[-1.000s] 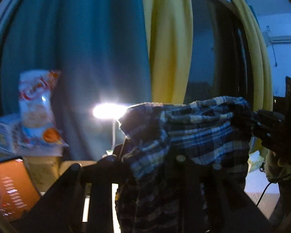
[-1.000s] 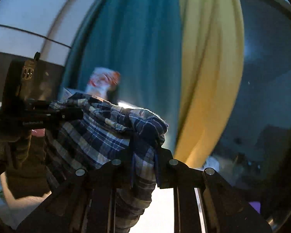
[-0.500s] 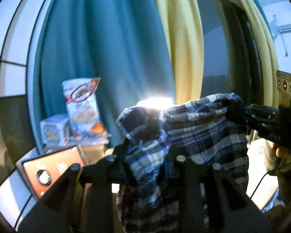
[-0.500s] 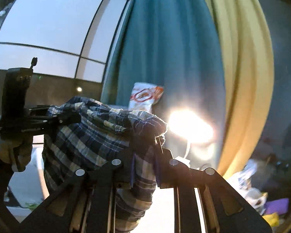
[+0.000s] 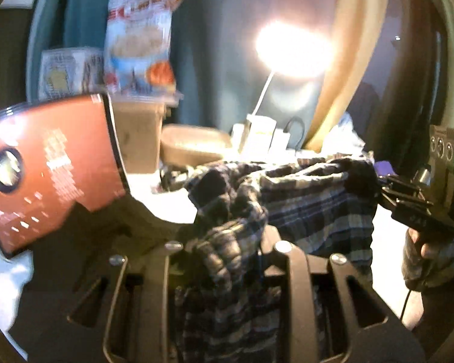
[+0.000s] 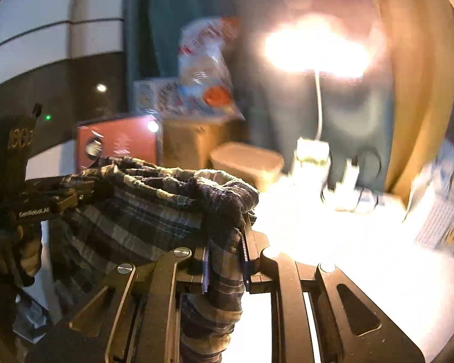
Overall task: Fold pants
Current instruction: 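Lift the folded pants with both tools and carry them aside, then lower the folded pants onto the table beside the tablet and open both tools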
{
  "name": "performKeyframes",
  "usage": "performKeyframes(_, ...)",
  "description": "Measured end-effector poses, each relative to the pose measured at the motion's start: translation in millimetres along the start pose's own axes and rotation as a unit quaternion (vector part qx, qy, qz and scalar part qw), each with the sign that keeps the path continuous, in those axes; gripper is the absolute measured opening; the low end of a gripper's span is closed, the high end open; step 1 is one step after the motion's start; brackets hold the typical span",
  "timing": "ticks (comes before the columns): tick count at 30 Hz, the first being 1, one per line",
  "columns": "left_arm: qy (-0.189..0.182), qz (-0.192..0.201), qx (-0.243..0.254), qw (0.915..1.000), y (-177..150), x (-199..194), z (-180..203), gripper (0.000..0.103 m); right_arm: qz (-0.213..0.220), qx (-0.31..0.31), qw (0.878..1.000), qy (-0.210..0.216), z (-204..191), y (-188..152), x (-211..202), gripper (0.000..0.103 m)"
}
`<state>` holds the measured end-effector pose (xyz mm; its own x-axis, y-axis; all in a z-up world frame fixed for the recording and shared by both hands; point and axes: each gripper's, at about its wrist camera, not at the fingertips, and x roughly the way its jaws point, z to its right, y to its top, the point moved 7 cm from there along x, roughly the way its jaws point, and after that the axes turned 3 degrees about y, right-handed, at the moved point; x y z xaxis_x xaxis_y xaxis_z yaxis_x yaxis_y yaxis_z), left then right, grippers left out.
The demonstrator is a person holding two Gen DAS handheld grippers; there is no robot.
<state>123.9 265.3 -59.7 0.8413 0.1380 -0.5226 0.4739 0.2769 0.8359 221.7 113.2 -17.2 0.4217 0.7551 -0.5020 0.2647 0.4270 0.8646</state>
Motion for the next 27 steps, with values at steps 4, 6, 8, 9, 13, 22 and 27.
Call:
performKeyframes(4,-0.002,-0.03,-0.013,0.9995,-7.6,34.7,-6.8,0.028,-0.028,0.02,0.999,-0.016,15.9,-19.6,21.1,0.017)
performKeyframes(6,-0.003,-0.046,-0.02,0.9987,-11.3,49.4,-10.9,0.029,-0.037,0.023,0.999,-0.022,19.7,-22.7,28.0,0.017)
performKeyframes(8,0.002,-0.059,-0.019,0.9981,-14.7,61.0,-12.6,0.029,-0.047,0.026,0.998,-0.026,24.2,-26.9,37.6,0.017)
performKeyframes(9,0.007,-0.065,-0.017,0.9977,-16.5,66.4,-13.3,0.029,-0.05,0.027,0.998,-0.029,26.6,-27.5,42.3,0.017)
performKeyframes(13,0.019,-0.081,-0.013,0.9965,-20.3,83.4,-17.6,0.033,-0.068,0.028,0.997,-0.039,33.4,-36.5,58.4,0.017)
performKeyframes(22,0.011,-0.113,-0.048,0.9924,-23.2,100.8,-37.2,0.047,-0.105,0.05,0.991,-0.071,56.8,-55.2,83.6,0.028)
performKeyframes(27,0.036,-0.092,-0.068,0.9928,-14.4,79.5,-52.0,0.066,-0.105,0.064,0.988,-0.09,68.1,-57.4,79.3,0.037)
